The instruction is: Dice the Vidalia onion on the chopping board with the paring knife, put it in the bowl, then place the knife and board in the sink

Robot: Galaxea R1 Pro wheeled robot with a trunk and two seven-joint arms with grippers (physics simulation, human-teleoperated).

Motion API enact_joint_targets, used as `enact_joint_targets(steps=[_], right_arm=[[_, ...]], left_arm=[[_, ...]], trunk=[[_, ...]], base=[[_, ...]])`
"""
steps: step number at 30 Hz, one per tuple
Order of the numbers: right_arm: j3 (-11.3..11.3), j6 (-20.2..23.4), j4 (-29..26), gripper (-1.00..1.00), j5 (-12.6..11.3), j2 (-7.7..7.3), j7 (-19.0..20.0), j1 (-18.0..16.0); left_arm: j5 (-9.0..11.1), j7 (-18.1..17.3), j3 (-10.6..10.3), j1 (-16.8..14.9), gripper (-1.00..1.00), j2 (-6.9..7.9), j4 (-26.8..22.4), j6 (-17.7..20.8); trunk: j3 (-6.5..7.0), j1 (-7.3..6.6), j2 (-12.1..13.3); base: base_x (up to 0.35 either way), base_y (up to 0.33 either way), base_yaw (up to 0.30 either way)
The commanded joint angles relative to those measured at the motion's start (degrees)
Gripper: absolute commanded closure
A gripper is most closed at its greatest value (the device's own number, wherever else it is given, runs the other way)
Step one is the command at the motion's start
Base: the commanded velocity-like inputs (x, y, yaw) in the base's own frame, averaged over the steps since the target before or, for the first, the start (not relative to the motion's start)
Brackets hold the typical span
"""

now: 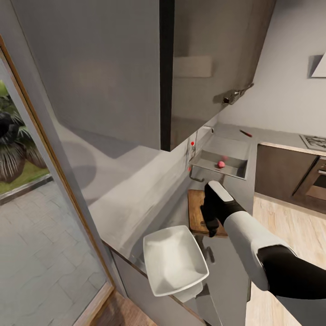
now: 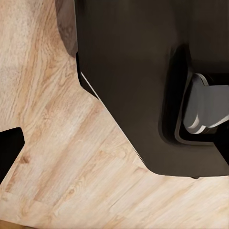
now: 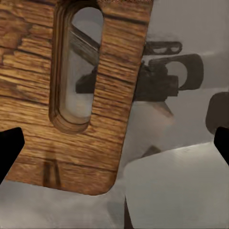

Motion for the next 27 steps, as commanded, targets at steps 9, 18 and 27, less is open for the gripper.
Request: enact_joint_targets(steps=[9, 18, 27], right_arm=[[0.3, -0.5, 1.8, -1.00, -0.5, -0.33, 2.6, -0.1], [0.2, -0.4, 1.9, -1.00, -0.4, -0.43, 2.6, -0.1], [0.2, -0.3, 1.9, -1.00, -0.4, -2.24, 2.9, -0.1]], left_arm=[[0.0, 0.0, 0.0, 0.0, -1.00, -0.01, 0.0, -0.1], [0.0, 0.0, 0.0, 0.0, -1.00, -0.01, 0.0, -0.1], [0.0, 0.0, 0.0, 0.0, -1.00, -0.01, 0.0, -0.1]], trunk=[[-0.11, 0.03, -0.1], [-0.11, 0.03, -0.1], [-0.11, 0.03, -0.1]], base=[[0.000, 0.000, 0.000], [0.000, 0.000, 0.000], [0.000, 0.000, 0.000]])
